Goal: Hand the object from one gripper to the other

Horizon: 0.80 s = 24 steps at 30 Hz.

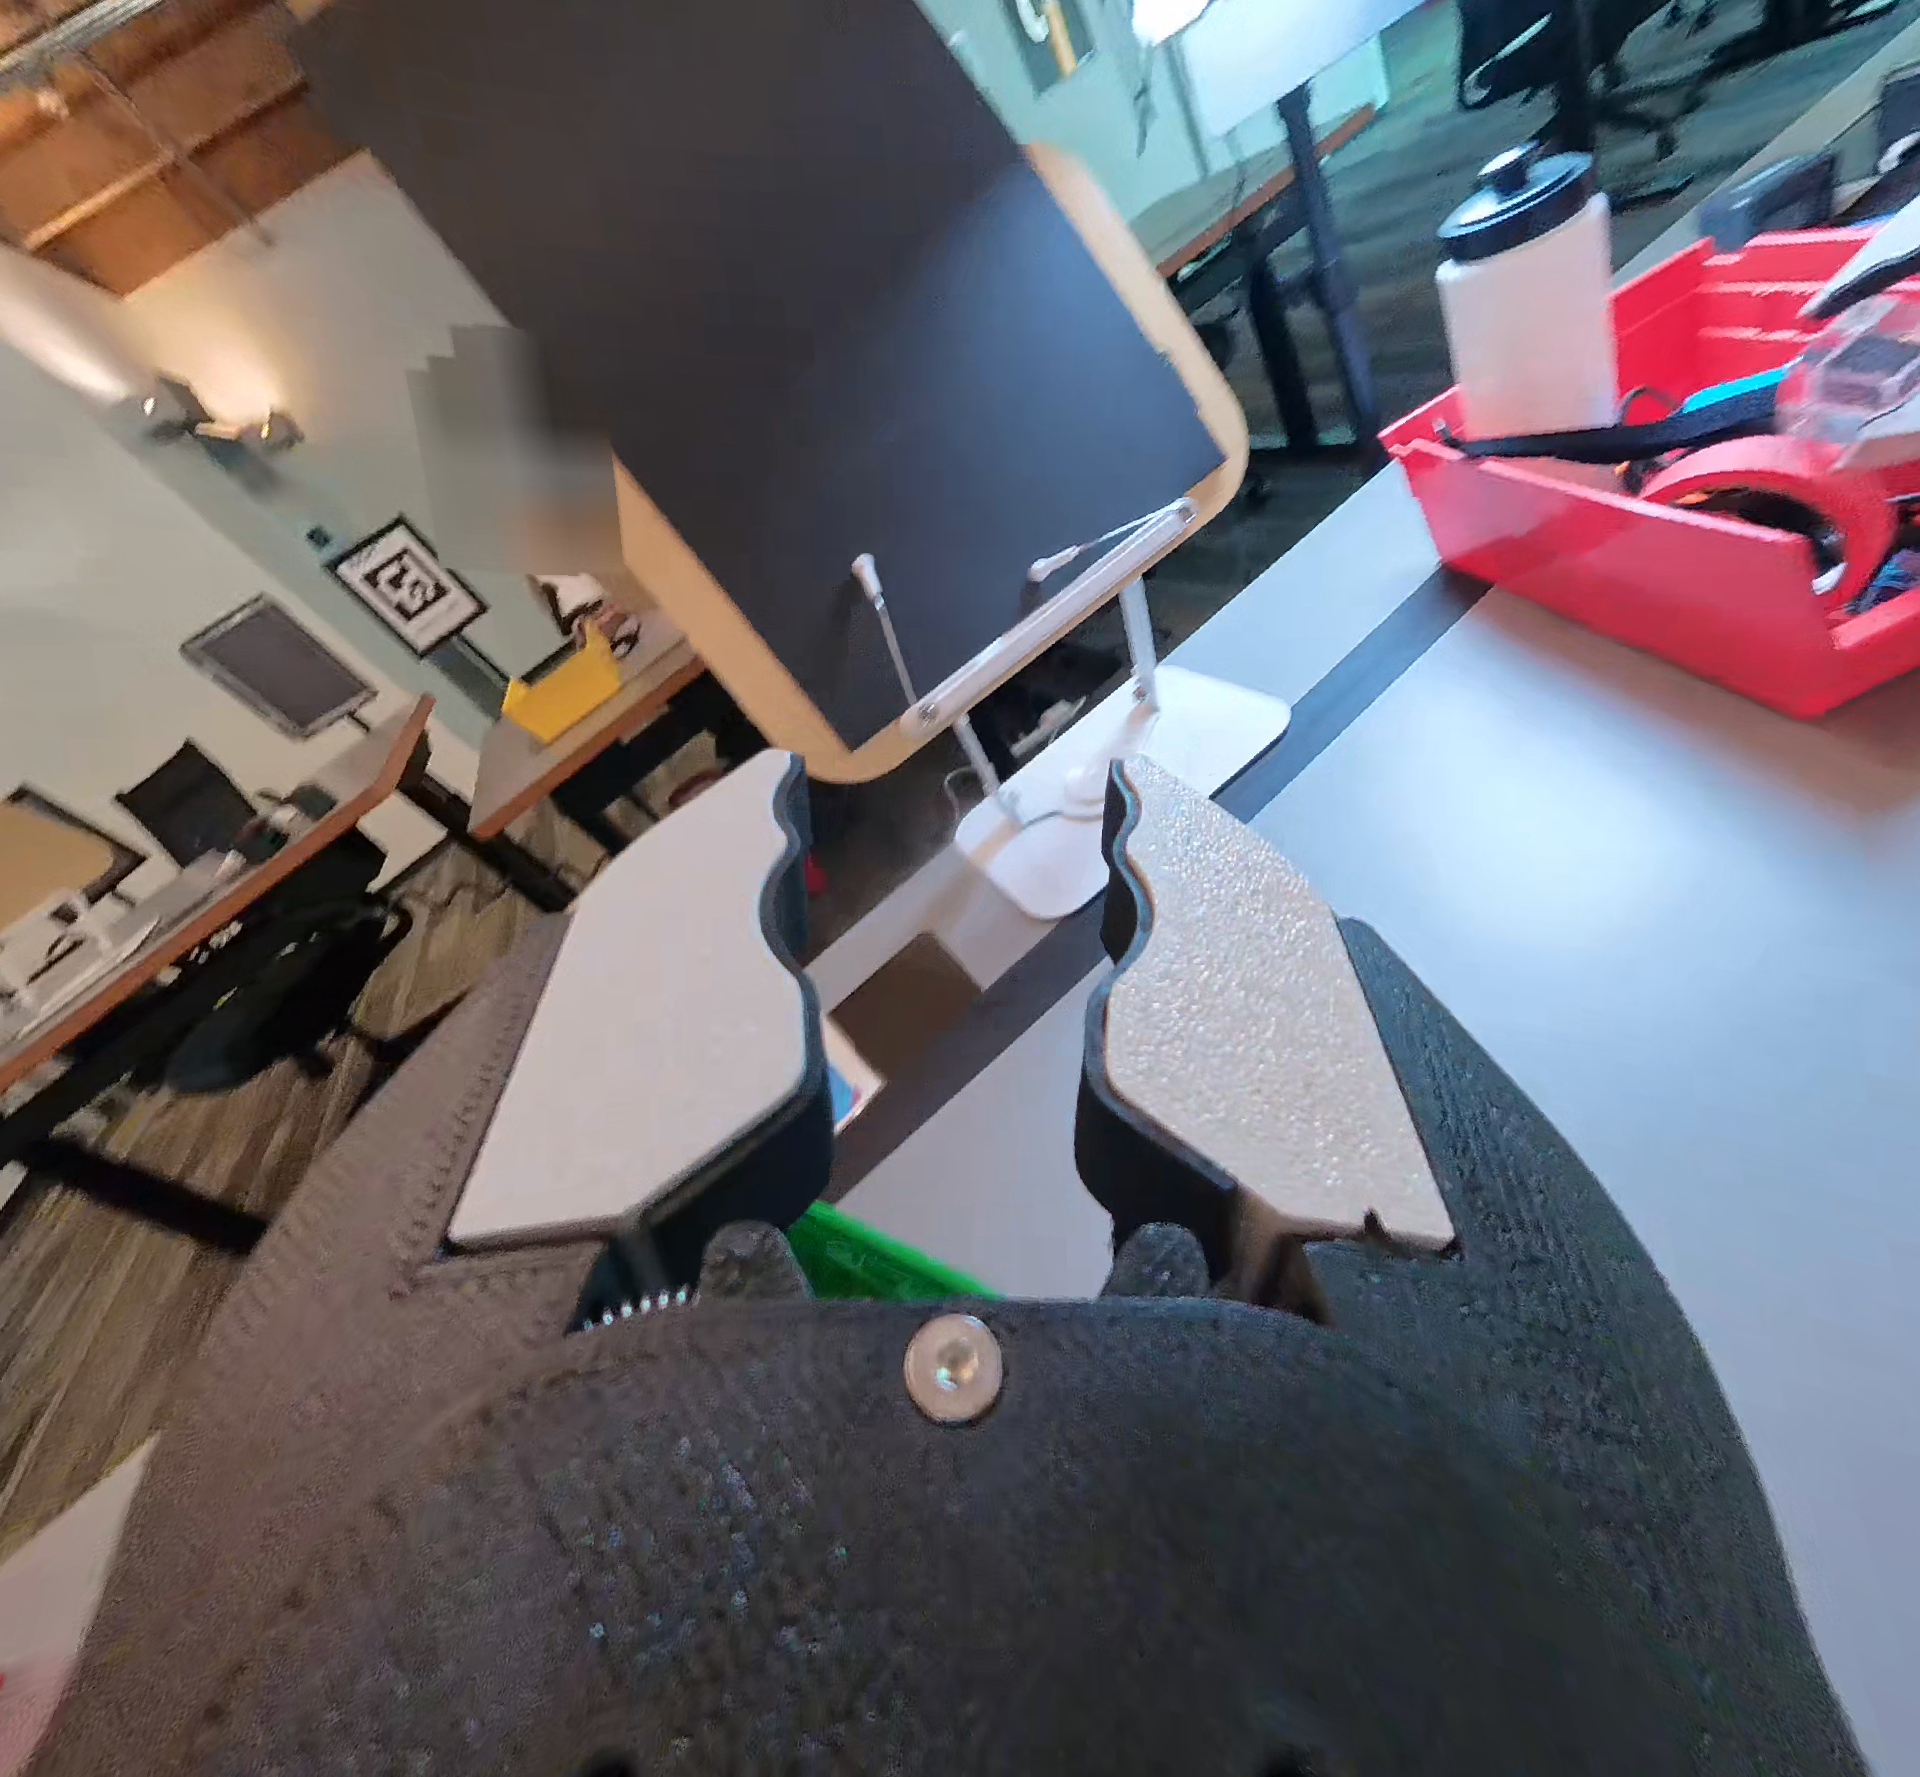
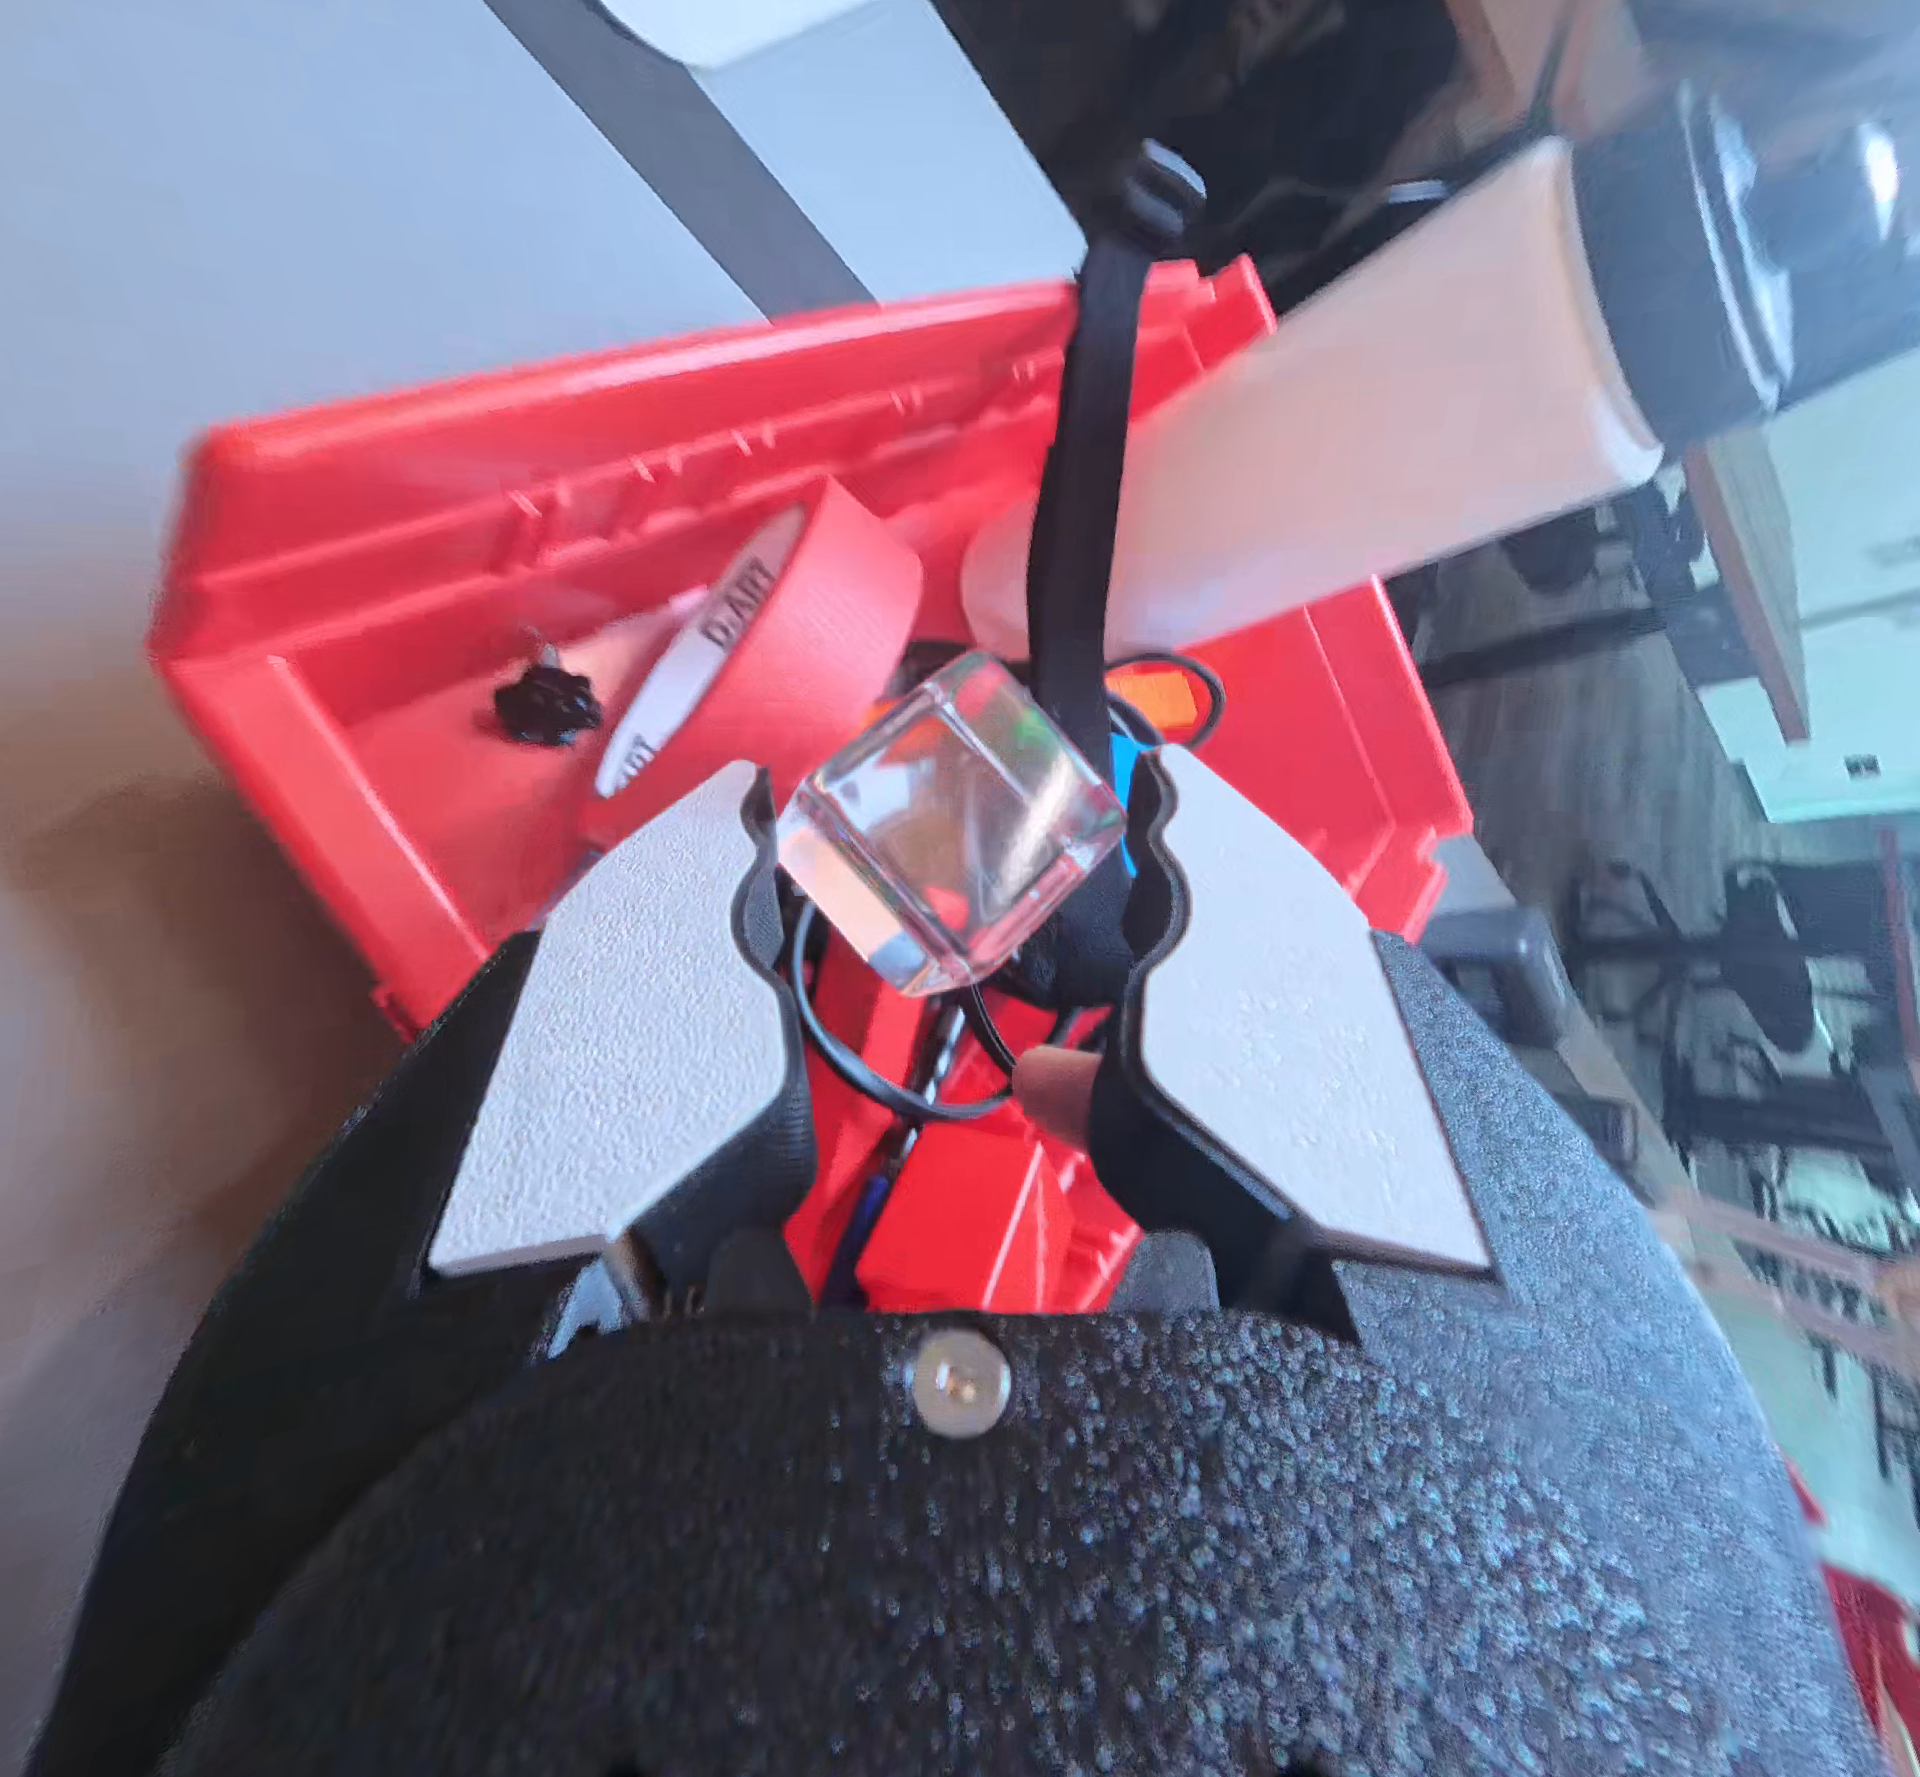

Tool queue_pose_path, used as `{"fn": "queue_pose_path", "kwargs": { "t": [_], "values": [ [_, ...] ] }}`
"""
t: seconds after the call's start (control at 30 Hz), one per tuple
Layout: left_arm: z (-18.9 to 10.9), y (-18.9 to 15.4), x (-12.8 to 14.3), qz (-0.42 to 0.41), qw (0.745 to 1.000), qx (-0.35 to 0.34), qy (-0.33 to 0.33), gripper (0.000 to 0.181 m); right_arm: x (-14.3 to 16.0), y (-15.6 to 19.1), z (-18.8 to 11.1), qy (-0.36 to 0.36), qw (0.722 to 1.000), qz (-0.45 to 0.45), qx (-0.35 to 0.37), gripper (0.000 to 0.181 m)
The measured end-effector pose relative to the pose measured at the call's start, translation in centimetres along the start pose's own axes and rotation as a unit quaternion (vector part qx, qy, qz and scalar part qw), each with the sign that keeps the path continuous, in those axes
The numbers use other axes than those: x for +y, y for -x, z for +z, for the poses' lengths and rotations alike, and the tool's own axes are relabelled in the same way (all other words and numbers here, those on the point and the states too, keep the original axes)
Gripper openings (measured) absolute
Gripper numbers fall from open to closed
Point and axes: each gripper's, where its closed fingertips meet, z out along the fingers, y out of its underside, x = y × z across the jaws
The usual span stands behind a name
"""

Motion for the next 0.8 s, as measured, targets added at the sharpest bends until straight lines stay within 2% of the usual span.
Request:
{"fn": "queue_pose_path", "kwargs": {
  "t": [0.1, 0.2, 0.3, 0.43, 0.57, 0.67, 0.8],
  "values": [
    [-0.9, 2.4, 1.7, -0.020, 0.999, -0.020, 0.037, 0.055, 2.8, 0.0, 0.3, 0.068, 0.997, 0.019, -0.019, 0.065],
    [-2.0, 4.9, 4.6, -0.041, 0.993, -0.047, 0.102, 0.056, 4.2, 0.4, 0.7, 0.091, 0.995, 0.030, -0.039, 0.066],
    [-3.5, 7.0, 8.9, -0.052, 0.976, -0.066, 0.203, 0.057, 2.7, 0.9, 0.2, 0.045, 0.995, 0.064, -0.069, 0.067],
    [-5.8, 9.1, 13.8, -0.073, 0.947, -0.083, 0.303, 0.056, 0.0, -1.5, -1.9, -0.024, 0.995, 0.095, -0.023, 0.069],
    [-7.7, 9.3, 18.1, -0.104, 0.914, -0.070, 0.385, 0.054, -3.1, -3.6, -4.7, -0.110, 0.985, 0.132, 0.015, 0.068],
    [-8.0, 8.4, 21.2, -0.125, 0.888, -0.045, 0.439, 0.053, -4.9, -4.3, -6.5, -0.159, 0.976, 0.148, 0.024, 0.062],
    [-6.4, 7.2, 25.1, -0.122, 0.854, -0.025, 0.505, 0.051, -6.1, -4.3, -7.5, -0.192, 0.969, 0.157, 0.015, 0.056]
  ]
}}
